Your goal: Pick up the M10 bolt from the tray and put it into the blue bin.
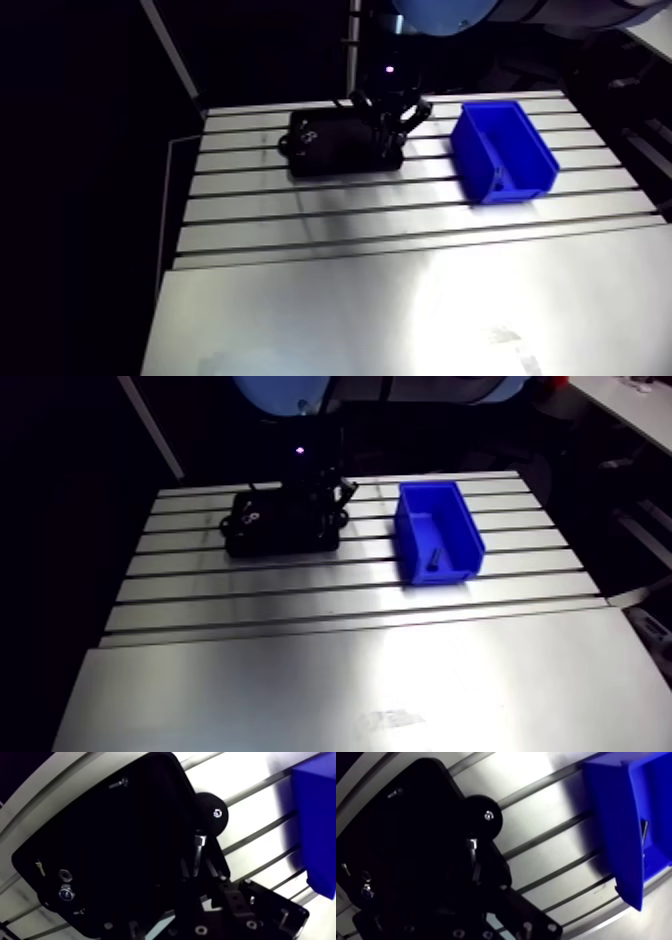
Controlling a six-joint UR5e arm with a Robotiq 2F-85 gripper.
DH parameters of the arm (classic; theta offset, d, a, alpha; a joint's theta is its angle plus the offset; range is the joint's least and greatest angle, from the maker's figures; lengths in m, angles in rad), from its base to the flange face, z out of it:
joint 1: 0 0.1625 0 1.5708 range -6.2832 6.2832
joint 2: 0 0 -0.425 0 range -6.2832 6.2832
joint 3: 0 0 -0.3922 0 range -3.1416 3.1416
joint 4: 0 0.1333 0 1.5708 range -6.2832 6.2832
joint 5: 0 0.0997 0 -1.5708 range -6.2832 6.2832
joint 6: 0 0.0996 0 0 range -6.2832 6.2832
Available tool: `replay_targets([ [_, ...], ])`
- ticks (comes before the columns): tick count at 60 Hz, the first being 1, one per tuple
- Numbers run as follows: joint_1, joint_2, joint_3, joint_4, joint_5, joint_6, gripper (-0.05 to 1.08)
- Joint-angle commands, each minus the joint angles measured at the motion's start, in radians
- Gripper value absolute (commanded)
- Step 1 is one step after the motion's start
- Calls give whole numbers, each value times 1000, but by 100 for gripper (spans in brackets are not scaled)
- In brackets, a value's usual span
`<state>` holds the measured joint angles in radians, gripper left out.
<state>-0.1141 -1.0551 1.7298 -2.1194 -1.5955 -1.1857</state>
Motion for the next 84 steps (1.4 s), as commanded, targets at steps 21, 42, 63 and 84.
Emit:
replay_targets([
  [21,-1,2,1,0,-1,-1,71],
  [42,0,2,4,-1,-2,-1,71],
  [63,-1,8,6,-1,-2,-1,71],
  [84,0,13,4,-1,-4,-1,71],
])
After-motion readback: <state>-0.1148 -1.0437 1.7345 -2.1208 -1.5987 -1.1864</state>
